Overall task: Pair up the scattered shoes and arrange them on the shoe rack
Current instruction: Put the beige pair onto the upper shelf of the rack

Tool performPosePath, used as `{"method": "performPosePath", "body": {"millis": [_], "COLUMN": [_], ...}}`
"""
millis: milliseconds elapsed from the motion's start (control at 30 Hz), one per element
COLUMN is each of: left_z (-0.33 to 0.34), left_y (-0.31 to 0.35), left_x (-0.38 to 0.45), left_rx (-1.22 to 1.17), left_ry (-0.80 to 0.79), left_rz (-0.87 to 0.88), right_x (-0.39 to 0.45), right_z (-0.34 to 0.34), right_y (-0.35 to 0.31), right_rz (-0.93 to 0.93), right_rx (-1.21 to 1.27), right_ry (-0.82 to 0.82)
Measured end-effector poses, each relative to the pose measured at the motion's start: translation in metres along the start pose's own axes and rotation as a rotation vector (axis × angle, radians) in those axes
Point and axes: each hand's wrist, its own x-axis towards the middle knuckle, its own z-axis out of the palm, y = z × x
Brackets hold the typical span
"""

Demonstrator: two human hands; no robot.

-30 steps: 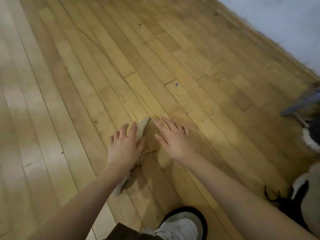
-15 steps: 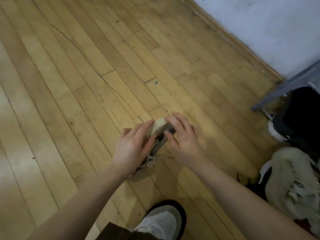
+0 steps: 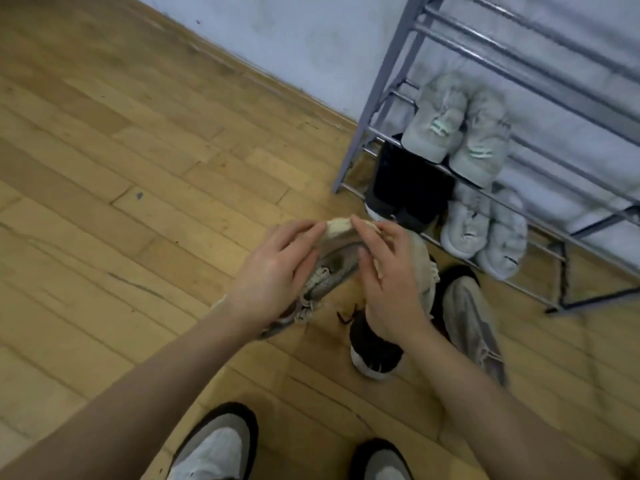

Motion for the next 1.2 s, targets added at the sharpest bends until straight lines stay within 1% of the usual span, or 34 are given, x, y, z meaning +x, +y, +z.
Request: {"method": "performPosePath", "body": {"millis": [100, 200, 333, 467, 567, 667, 733, 833, 967, 1067, 1200], "left_z": [0.024, 0.05, 0.077, 0.109, 0.135, 0.15, 0.156, 0.164, 0.163, 0.151, 0.13], "left_y": [0.038, 0.074, 0.113, 0.143, 0.138, 0.122, 0.104, 0.07, 0.035, 0.036, 0.053], "left_x": [0.019, 0.033, 0.052, 0.069, 0.073, 0.077, 0.082, 0.082, 0.063, 0.051, 0.042], "left_rx": [-0.138, -0.287, -0.374, -0.375, -0.351, -0.312, -0.253, -0.128, 0.03, 0.03, 0.016], "left_ry": [-0.046, -0.043, -0.012, -0.036, -0.092, -0.158, -0.211, -0.336, -0.423, -0.474, -0.515], "left_rz": [-0.009, -0.034, -0.146, -0.124, -0.169, -0.214, -0.246, -0.273, -0.259, -0.301, -0.219], "right_x": [-0.014, -0.035, -0.049, -0.059, -0.073, -0.078, -0.076, -0.075, -0.074, -0.074, -0.074], "right_z": [-0.033, -0.063, -0.107, -0.134, -0.13, -0.114, -0.103, -0.088, -0.078, -0.074, -0.064], "right_y": [0.02, 0.032, 0.042, 0.069, 0.095, 0.107, 0.104, 0.096, 0.079, 0.075, 0.076], "right_rz": [0.129, 0.282, 0.326, 0.413, 0.494, 0.552, 0.574, 0.588, 0.577, 0.605, 0.593], "right_rx": [-0.031, -0.013, 0.097, 0.178, 0.273, 0.326, 0.315, 0.243, 0.279, 0.223, 0.204], "right_ry": [0.071, 0.133, 0.186, 0.247, 0.211, 0.056, -0.05, -0.131, -0.181, -0.199, -0.136]}}
